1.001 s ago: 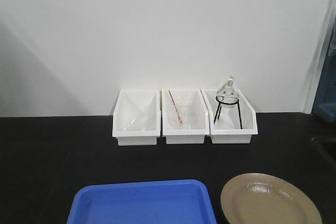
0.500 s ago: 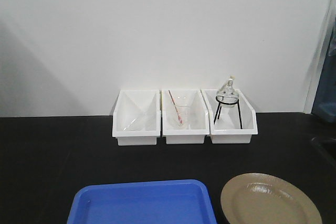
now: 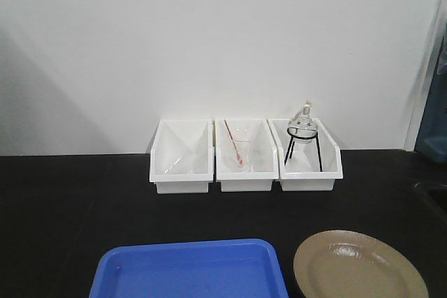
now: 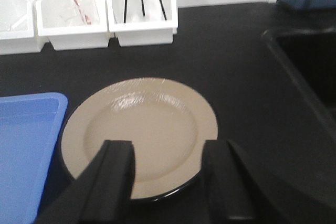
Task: Place disk in tray to left cabinet
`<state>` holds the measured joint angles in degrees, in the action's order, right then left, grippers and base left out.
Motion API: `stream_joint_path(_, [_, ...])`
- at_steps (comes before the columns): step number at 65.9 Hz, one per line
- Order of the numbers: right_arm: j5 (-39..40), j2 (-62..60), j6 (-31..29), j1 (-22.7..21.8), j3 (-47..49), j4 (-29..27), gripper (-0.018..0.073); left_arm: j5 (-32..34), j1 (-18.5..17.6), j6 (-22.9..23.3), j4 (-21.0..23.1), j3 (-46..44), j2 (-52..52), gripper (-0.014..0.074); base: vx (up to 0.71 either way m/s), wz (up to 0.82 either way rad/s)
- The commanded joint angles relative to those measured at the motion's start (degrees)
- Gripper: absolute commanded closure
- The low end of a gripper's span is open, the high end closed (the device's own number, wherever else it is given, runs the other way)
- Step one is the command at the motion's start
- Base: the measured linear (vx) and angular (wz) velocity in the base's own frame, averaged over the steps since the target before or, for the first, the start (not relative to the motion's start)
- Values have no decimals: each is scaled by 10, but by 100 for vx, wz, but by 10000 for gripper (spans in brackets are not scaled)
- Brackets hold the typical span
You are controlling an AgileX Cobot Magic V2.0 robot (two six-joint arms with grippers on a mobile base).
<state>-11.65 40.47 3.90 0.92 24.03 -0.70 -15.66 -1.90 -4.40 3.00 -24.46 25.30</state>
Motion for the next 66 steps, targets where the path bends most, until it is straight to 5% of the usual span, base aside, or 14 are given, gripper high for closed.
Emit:
stream_joint_path(1, [46, 20, 24, -3, 19, -44, 118, 43, -3, -2, 2, -19, 6, 253, 0, 0])
stream_joint_path(22, [30, 127, 170, -3, 19, -357, 156, 43, -3, -1, 2, -19, 6, 251, 0, 0])
stream_joint_path(66, [162, 401, 166, -3, 55, -403, 156, 43, -3, -1, 2, -19, 6, 251, 0, 0])
